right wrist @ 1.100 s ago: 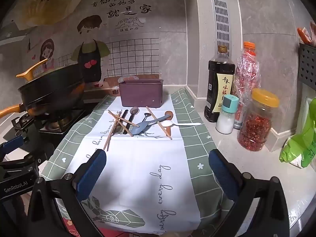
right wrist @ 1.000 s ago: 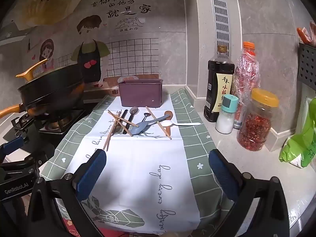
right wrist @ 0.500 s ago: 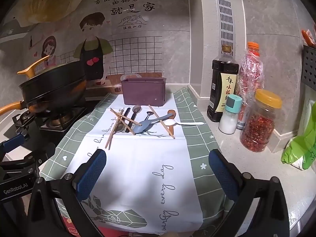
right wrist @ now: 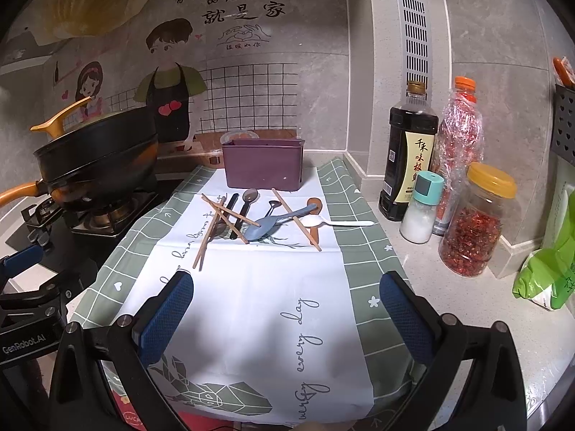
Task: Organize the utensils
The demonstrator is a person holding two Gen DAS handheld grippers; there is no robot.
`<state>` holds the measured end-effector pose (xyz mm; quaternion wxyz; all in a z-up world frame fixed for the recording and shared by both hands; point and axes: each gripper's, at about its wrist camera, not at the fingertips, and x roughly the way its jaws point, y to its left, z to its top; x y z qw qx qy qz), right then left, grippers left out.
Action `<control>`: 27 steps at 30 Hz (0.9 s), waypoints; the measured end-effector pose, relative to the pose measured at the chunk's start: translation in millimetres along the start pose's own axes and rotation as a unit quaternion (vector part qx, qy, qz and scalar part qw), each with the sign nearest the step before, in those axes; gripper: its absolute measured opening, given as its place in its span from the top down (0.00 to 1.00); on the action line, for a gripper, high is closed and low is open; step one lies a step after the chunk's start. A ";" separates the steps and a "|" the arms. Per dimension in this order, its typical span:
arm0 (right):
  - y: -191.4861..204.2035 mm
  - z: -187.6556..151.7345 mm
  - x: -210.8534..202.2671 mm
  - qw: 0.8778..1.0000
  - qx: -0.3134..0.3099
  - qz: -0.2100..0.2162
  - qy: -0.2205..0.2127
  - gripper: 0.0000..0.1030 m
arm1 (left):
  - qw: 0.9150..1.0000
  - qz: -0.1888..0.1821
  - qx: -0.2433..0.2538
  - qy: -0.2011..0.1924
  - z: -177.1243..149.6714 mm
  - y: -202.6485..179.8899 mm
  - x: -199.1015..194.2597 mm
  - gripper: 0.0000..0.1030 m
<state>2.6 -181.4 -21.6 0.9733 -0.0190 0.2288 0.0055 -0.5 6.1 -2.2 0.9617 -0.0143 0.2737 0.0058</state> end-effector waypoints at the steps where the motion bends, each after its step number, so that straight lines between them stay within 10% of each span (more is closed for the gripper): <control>1: 0.3 0.1 0.2 1.000 0.001 0.000 0.000 0.00 | 1.000 0.000 0.000 0.000 0.0 0.1 0.0 0.00; 27: -5.2 2.7 4.8 1.000 0.005 -0.001 0.004 0.00 | 1.000 0.001 0.003 0.000 -0.7 -7.8 3.0 0.00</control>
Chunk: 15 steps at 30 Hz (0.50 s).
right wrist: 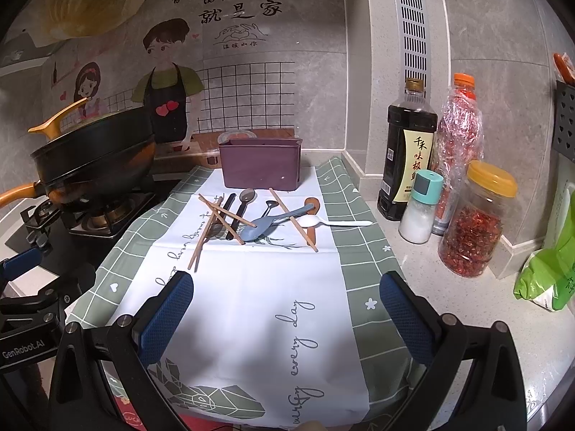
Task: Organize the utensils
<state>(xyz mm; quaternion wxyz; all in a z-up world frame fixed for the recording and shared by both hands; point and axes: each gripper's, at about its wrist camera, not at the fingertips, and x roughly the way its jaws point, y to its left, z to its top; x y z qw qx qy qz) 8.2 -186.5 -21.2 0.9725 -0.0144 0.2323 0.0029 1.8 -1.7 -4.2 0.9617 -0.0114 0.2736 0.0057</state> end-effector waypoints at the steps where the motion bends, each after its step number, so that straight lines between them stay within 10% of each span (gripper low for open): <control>1: -0.6 0.3 0.8 1.000 0.000 0.000 0.000 0.00 | 1.000 0.000 0.000 0.000 -0.2 -0.2 -0.1 0.00; 15: -1.0 -0.2 0.8 1.000 -0.001 0.001 -0.001 0.00 | 1.000 0.000 -0.001 -0.001 -0.5 1.0 -0.9 0.00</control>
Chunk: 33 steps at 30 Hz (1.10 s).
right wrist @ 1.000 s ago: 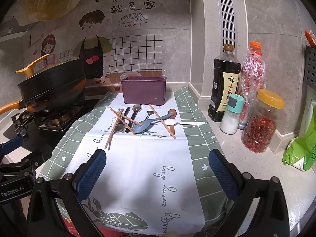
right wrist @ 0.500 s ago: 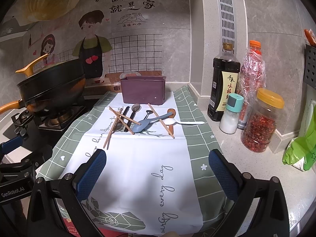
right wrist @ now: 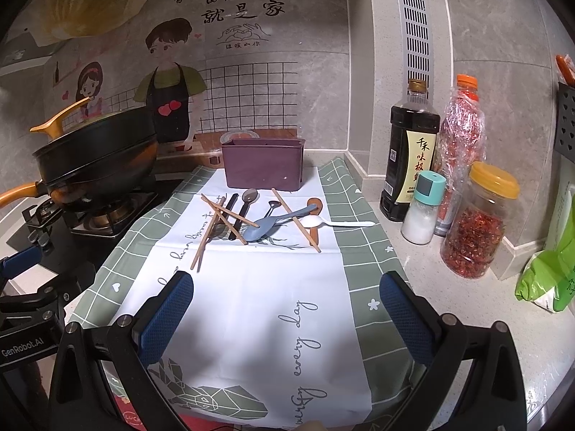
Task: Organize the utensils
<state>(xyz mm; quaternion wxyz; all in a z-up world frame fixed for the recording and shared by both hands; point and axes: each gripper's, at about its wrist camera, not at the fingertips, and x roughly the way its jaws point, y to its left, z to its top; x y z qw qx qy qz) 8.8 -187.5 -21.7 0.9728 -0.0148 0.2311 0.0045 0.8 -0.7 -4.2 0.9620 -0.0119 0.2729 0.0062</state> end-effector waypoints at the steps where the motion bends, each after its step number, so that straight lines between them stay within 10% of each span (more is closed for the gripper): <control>1: 0.1 0.0 -0.2 1.000 0.000 0.000 0.000 0.00 | 1.000 0.000 0.000 0.000 -0.1 -0.1 0.0 0.00; 33: -12.2 50.3 39.3 1.000 0.000 0.006 -0.002 0.00 | 1.000 -0.011 0.019 -0.008 59.2 -4.3 51.7 0.00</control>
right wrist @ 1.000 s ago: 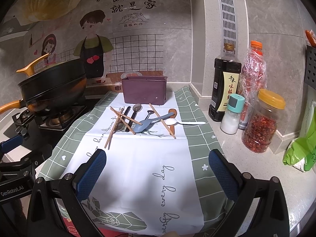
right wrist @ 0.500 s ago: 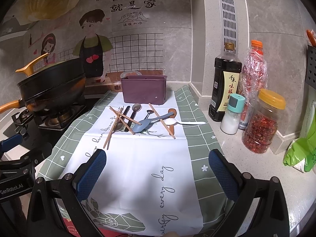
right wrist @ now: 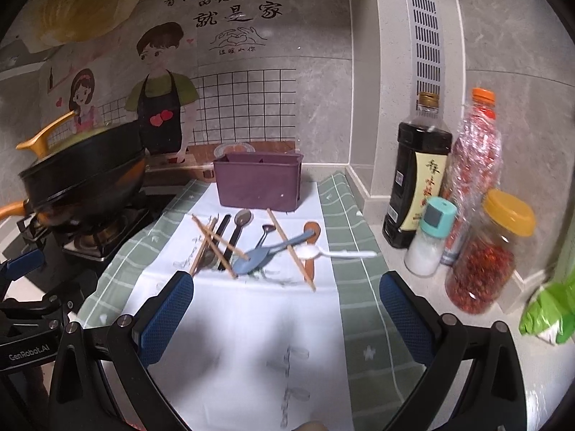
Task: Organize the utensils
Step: 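Move left gripper toward the dark grey spoon while right gripper approaches the wooden rice paddle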
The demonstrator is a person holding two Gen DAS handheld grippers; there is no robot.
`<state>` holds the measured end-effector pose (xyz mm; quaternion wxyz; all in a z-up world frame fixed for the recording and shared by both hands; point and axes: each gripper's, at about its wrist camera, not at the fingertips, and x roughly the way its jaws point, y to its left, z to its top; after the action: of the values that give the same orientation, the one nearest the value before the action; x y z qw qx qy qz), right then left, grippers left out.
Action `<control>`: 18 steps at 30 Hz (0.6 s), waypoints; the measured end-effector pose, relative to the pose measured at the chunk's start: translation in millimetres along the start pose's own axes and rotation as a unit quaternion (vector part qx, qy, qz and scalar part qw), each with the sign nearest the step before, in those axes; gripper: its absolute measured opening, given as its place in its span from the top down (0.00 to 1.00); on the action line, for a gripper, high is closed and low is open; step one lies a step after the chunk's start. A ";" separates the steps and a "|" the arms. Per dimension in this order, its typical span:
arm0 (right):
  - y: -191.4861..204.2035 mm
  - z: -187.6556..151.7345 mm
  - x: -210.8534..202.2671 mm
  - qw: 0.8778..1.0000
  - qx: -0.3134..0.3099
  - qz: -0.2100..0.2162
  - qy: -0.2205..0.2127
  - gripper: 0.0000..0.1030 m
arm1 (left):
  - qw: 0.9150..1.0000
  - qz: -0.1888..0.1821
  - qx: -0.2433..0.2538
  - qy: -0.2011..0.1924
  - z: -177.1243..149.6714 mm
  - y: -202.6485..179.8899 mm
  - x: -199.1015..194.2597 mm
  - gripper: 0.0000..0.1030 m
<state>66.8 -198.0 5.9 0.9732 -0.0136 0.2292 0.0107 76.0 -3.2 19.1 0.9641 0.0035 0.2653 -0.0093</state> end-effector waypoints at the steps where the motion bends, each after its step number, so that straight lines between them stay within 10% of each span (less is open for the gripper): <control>1: -2.8 6.9 7.0 1.000 0.002 0.003 0.003 0.00 | 1.000 -0.004 0.001 -0.003 7.9 1.2 7.2 0.00; 9: -22.8 56.1 84.6 0.999 0.003 0.022 0.046 0.00 | 0.998 -0.020 -0.007 0.064 61.8 11.3 93.0 0.00; 18: -14.2 79.7 199.9 0.987 -0.063 0.076 0.125 0.09 | 0.992 -0.018 -0.014 0.125 44.4 12.8 149.4 0.00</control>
<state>281.6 -206.8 -11.7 0.9303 -0.0587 0.3485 0.0977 227.3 6.6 -19.1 0.9232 -0.0136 0.3835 -0.0223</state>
